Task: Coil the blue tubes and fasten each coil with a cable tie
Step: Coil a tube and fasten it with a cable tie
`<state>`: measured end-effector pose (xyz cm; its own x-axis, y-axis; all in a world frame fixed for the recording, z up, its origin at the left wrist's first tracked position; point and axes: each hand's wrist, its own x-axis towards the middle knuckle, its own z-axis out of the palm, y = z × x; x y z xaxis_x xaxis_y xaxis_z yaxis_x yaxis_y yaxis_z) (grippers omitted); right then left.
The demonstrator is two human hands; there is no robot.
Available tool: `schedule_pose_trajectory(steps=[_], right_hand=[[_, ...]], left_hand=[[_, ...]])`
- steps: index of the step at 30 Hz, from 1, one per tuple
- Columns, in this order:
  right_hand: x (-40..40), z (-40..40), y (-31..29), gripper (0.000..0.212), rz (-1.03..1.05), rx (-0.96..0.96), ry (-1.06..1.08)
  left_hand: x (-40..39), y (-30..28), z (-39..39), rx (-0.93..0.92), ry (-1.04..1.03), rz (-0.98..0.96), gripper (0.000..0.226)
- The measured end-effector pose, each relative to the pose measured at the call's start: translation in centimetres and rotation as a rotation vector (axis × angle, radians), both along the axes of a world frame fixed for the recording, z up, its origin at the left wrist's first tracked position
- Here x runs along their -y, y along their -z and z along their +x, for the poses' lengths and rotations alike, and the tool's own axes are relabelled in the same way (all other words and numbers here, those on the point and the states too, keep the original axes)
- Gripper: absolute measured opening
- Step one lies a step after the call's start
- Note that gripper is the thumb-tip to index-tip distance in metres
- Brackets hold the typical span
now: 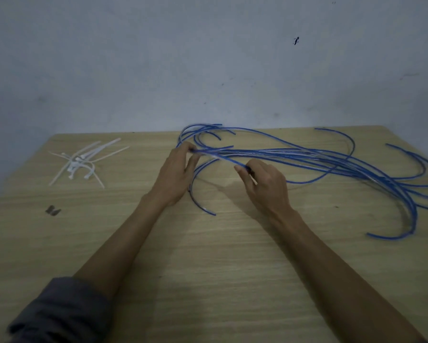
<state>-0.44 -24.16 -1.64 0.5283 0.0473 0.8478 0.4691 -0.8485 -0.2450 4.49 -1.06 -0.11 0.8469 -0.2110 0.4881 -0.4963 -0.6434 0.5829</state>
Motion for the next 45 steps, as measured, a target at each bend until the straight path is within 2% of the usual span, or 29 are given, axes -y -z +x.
schedule_pose_trajectory(steps=[4, 8, 10, 16, 20, 24, 26, 29, 33, 36, 41, 43, 45], right_hand=[[1.0, 0.4, -0.1, 0.043, 0.112, -0.016, 0.085], [2.2, 0.8, 0.0, 0.042, 0.117, 0.023, 0.172], [2.5, 1.0, -0.3, 0.040, 0.111, 0.041, 0.206], [1.6, 2.2, -5.8, 0.037, 0.070, 0.142, 0.207], [-0.1, 3.7, -11.4, 0.041, 0.113, 0.223, 0.183], [-1.3, 4.4, -16.8, 0.037, 0.245, 0.319, 0.169], [-1.5, 4.6, -18.9, 0.033, 0.327, 0.264, 0.123], [-1.7, 4.9, -19.7, 0.029, 0.335, 0.079, 0.059], [-2.3, 4.7, -16.9, 0.017, 0.190, -0.122, -0.037], [-3.2, 4.4, -13.7, 0.017, 0.152, -0.223, -0.026], [-6.8, 3.5, -10.3, 0.026, 0.062, -0.487, -0.044], [-8.1, 3.1, -10.1, 0.031, 0.054, -0.596, -0.137], [-9.3, 2.2, -10.5, 0.036, 0.037, -0.702, -0.278]], left_hand=[[0.0, -1.6, 0.7, -0.097, 0.146, -0.275, 0.015], [-0.8, -0.6, 0.1, -0.315, 0.206, -0.262, 0.035], [-0.9, -0.7, -0.3, -0.368, 0.230, -0.251, 0.046], [-1.6, -3.1, 0.1, -0.238, 0.199, -0.202, 0.057], [-1.3, -3.8, 0.2, -0.150, 0.204, -0.224, 0.036], [-1.6, -4.4, 0.3, -0.165, 0.218, -0.232, 0.033], [-1.5, -5.2, -0.3, -0.239, 0.254, -0.287, 0.032], [-1.0, -7.3, -1.7, -0.318, 0.296, -0.550, 0.032], [-1.2, -10.4, -2.4, -0.281, 0.289, -0.998, 0.031], [-2.0, -12.1, -2.9, -0.215, 0.305, -1.184, 0.027], [-2.3, -13.1, -2.9, -0.112, 0.361, -1.156, 0.024], [-1.8, -12.9, -3.0, -0.026, 0.320, -1.019, 0.024], [-1.5, -12.3, -3.2, 0.117, 0.228, -0.780, 0.025]])
